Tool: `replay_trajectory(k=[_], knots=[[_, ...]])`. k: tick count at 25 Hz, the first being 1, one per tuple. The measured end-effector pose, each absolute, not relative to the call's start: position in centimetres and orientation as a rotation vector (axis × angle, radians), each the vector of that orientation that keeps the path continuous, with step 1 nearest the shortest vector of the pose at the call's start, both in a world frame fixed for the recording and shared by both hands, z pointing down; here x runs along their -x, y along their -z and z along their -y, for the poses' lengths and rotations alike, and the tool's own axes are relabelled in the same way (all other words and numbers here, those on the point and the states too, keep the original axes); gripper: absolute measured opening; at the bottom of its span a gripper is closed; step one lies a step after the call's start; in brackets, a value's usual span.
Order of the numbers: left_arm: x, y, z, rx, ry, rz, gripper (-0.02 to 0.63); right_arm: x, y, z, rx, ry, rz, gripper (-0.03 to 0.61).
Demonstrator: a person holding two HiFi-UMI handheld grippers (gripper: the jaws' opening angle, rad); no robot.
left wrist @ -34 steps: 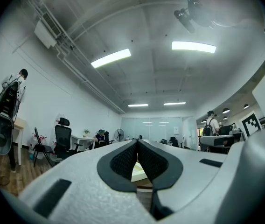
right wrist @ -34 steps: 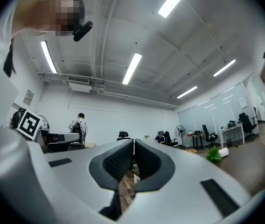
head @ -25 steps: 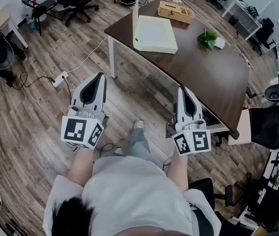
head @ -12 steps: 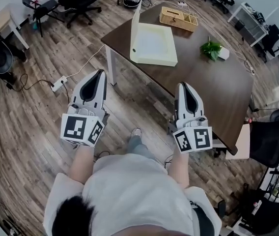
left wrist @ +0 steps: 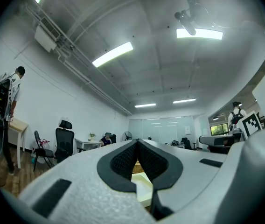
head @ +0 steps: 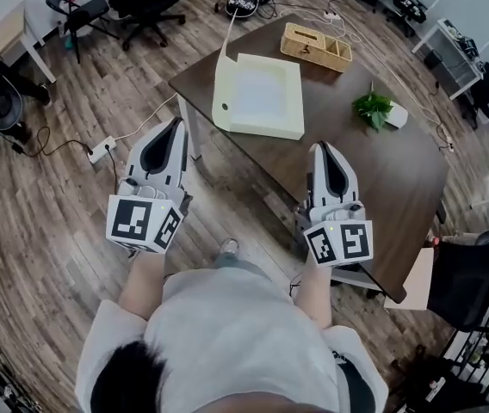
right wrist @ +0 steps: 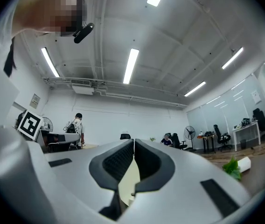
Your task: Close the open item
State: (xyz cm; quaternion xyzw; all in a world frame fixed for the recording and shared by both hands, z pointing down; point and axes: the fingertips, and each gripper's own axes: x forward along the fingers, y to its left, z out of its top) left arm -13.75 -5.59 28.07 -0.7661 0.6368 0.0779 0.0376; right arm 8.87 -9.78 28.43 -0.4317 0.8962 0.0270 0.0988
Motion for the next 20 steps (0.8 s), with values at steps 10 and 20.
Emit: replay_trajectory(k=[10,20], knots=[[11.7,-28.3,8.4,2.318,-0.227,-1.997,0.009,-10.6,-29.2,13.5,1.217,-0.052,-2.672,0.014],[12.2,-28.6,11.1,2.323,-0.215,-2.008,0.009,-9.6,-29.2,15.9,1.197,-0.048,-2.689,0.014]])
